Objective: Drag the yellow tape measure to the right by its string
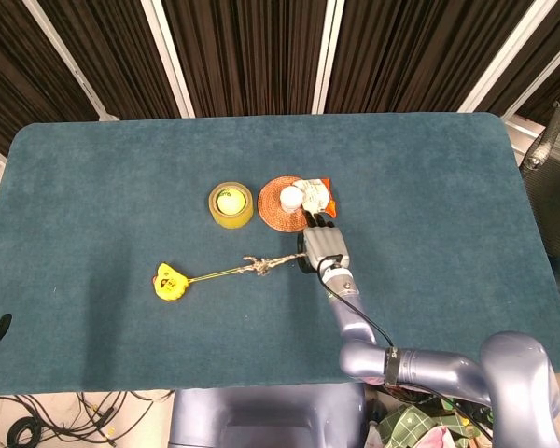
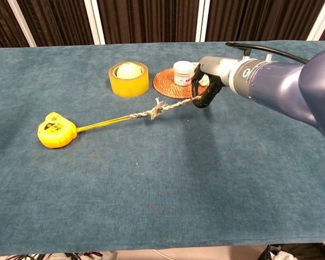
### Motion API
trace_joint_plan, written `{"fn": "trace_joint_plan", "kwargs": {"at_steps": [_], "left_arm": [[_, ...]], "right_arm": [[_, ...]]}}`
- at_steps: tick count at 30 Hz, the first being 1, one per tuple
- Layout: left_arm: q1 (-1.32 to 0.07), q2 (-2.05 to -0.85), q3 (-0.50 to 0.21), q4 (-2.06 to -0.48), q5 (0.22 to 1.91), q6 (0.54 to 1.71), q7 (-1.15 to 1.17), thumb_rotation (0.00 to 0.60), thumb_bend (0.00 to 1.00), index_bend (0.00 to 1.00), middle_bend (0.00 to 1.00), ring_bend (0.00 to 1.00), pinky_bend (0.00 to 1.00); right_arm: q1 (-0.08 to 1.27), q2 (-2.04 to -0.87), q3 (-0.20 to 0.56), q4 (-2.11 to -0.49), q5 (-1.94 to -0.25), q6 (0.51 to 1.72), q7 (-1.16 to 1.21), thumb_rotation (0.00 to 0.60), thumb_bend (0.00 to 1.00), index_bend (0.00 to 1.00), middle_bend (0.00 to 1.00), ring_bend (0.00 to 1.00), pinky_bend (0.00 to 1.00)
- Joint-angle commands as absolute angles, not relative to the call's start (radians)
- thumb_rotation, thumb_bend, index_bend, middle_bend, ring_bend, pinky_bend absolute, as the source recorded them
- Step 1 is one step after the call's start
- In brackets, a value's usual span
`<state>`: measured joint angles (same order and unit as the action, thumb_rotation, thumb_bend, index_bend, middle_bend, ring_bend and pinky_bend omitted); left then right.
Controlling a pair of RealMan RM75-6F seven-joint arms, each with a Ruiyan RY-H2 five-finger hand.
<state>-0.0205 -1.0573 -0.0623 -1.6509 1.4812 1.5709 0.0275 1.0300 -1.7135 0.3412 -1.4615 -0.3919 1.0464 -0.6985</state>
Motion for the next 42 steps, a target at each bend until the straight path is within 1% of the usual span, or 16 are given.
{"fn": "trace_joint_plan", "kwargs": {"at_steps": [1, 7, 14, 20, 28, 33, 42], "left_arm": [[-0.021, -1.057, -0.063, -1.65, 1.48, 1.571, 0.027, 0.6, 0.31, 0.1, 0.0, 0.0, 0.0], [-0.02, -1.058, -0.063, -1.649, 1.478, 1.571, 0.03, 0.6, 0.31, 0.1, 0.0, 0.0, 0.0], [-0.015, -1.057, -0.064, -1.656, 1.479, 1.58, 0.021, 0.6, 0.31, 0.1, 0.0, 0.0, 0.0], [-0.013, -1.058, -0.064, -1.65, 1.491, 1.593, 0.038, 0.6, 0.31, 0.1, 0.0, 0.0, 0.0], [-0.011, -1.06, -0.067, -1.651, 1.486, 1.597, 0.04, 0.6, 0.31, 0.1, 0.0, 0.0, 0.0], [-0.011, -1.062, -0.066, -1.65, 1.487, 1.596, 0.048, 0.6, 0.31, 0.1, 0.0, 0.0, 0.0], [-0.01, -1.064, -0.068, -1.651, 1.484, 1.598, 0.054, 0.6, 0.31, 0.1, 0.0, 0.0, 0.0]], "right_arm": [[1.024, -1.709, 0.347, -1.465, -0.389, 1.047, -0.684, 0.6, 0.39, 0.63, 0.0, 0.02, 0.14], [1.002, -1.663, 0.346, -1.466, -0.391, 1.043, -0.67, 0.6, 0.39, 0.63, 0.0, 0.02, 0.14], [0.927, -1.534, 0.332, -1.469, -0.417, 1.029, -0.615, 0.6, 0.39, 0.64, 0.0, 0.02, 0.14], [0.866, -1.439, 0.317, -1.451, -0.474, 1.007, -0.549, 0.6, 0.39, 0.64, 0.0, 0.02, 0.14], [0.803, -1.323, 0.277, -1.392, -0.483, 0.969, -0.532, 0.6, 0.4, 0.64, 0.0, 0.02, 0.14], [0.762, -1.267, 0.274, -1.35, -0.479, 0.944, -0.487, 0.6, 0.4, 0.64, 0.0, 0.02, 0.14], [0.706, -1.201, 0.274, -1.239, -0.454, 0.904, -0.429, 0.6, 0.4, 0.64, 0.0, 0.02, 0.14]]}}
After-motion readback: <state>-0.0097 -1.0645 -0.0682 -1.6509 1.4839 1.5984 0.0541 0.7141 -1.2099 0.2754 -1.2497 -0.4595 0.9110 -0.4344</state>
